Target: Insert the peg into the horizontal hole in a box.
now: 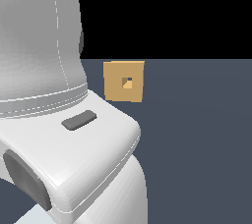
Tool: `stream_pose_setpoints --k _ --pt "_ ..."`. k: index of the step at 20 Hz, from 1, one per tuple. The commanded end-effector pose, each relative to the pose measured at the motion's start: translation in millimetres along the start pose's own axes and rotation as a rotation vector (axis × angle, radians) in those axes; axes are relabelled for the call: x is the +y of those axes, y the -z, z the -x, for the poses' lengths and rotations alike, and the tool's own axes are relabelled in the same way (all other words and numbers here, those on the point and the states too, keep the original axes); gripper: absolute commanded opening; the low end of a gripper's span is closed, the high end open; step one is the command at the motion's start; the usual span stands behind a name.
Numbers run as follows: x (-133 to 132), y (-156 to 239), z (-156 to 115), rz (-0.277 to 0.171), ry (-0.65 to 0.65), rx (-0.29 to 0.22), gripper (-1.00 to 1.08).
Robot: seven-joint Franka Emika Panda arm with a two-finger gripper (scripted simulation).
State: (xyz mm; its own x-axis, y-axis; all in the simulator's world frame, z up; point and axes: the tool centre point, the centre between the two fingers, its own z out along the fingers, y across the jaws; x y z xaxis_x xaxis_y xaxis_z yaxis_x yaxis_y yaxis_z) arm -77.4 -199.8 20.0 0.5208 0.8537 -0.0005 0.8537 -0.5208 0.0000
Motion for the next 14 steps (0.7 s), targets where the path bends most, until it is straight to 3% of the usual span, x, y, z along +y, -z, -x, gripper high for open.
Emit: stream_pose_setpoints --k 1,8,14 --pt "-0.5 0.9 -3.8 0.0 0.005 0.001 -1.0" --pt "-8.9 9.6 -43.2 0.001 0.055 0.0 -1.0" --pt "-28.6 25.1 -112.2 0.001 0.144 -0.001 -1.0"
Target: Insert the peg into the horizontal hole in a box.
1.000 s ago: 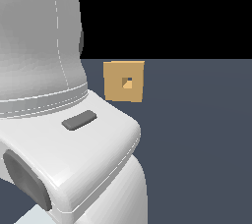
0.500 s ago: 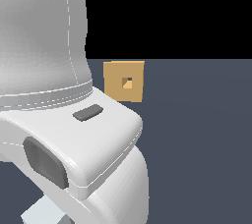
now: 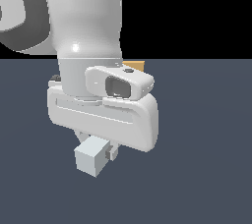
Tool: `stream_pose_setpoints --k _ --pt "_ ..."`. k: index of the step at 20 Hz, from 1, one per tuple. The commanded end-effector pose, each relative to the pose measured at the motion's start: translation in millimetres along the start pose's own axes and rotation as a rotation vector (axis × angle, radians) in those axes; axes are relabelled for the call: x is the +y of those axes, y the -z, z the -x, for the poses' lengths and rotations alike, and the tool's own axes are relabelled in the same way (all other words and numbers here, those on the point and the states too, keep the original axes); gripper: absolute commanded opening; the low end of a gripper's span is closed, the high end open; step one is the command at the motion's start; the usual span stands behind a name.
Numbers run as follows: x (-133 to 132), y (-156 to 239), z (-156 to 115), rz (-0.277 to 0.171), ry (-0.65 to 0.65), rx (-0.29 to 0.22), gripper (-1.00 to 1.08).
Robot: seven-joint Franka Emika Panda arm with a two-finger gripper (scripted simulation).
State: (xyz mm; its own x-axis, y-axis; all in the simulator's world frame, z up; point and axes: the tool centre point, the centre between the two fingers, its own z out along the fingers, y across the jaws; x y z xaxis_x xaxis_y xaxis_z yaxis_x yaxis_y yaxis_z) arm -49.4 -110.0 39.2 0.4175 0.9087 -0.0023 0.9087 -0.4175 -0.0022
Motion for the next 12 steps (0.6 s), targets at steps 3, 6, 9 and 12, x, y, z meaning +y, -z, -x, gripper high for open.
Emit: stream_pose_setpoints --k 3,6,9,12 --pt "-14.5 16.6 -69.4 0.003 0.089 0.0 -1.0" --pt "-27.4 26.5 -113.2 0.004 0.145 0.0 -1.0" --pt "-39.9 34.8 -149.5 0.004 0.193 0.0 -1.0" --pt "-50.7 41.3 -177.4 0.003 0.23 0.001 -1.0"
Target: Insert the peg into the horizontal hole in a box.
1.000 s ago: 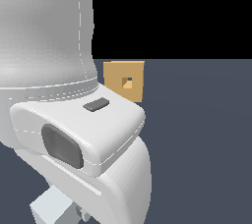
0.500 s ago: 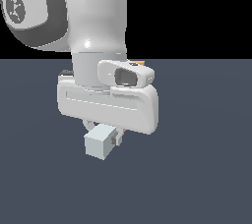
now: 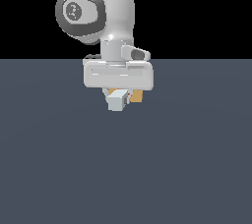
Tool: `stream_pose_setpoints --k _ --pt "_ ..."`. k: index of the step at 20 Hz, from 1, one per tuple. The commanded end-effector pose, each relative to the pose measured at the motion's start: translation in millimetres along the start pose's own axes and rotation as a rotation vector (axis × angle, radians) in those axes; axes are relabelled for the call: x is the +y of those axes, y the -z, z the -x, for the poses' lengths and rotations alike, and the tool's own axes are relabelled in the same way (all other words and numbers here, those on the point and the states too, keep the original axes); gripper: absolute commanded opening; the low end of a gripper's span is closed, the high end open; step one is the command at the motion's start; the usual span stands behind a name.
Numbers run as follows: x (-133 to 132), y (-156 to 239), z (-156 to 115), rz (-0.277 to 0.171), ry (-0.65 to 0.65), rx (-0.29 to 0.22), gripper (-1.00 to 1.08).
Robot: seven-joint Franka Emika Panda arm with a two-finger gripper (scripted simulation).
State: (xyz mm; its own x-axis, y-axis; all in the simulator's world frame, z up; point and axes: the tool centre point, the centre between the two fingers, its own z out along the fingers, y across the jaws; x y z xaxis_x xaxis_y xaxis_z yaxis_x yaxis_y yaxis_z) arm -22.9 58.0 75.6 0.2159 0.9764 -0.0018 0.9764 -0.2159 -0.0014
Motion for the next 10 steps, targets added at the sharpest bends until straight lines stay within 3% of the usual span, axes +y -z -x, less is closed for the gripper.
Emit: stream_pose_setpoints --k 1,5,10 --pt "-2.9 6.3 -22.3 0.002 0.027 0.0 -1.0" --pt "-6.7 10.9 -43.6 0.002 0.054 0.001 -1.0" --pt "-7.4 11.8 -48.4 0.002 0.06 0.001 -1.0"
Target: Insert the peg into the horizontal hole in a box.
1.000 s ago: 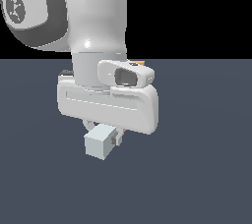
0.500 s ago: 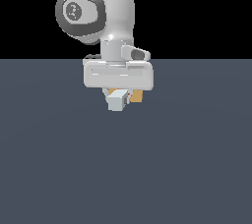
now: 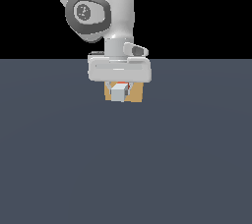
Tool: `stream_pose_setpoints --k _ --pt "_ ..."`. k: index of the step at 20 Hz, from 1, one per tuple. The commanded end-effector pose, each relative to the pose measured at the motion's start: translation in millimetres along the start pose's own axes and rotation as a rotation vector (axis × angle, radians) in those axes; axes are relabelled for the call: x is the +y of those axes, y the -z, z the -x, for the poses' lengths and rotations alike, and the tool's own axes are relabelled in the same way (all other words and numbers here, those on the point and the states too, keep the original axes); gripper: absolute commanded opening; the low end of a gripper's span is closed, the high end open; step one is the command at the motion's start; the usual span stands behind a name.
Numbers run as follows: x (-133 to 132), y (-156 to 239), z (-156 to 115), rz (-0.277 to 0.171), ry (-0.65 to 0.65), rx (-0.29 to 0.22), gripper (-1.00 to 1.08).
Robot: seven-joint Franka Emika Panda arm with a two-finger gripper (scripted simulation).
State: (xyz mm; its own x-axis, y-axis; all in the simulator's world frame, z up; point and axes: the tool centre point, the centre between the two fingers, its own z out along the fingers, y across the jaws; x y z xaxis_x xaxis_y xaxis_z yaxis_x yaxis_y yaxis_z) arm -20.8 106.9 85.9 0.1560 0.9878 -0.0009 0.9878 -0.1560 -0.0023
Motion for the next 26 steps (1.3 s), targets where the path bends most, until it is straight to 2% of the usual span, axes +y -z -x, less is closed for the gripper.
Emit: stream_pose_setpoints --k 1,13,26 --pt "1.1 1.5 -0.2 0.002 -0.001 0.001 -1.0" --pt "1.7 1.3 -6.0 0.001 0.002 0.001 -1.0" --pt "1.2 2.6 -86.5 0.003 0.002 0.002 -1.0"
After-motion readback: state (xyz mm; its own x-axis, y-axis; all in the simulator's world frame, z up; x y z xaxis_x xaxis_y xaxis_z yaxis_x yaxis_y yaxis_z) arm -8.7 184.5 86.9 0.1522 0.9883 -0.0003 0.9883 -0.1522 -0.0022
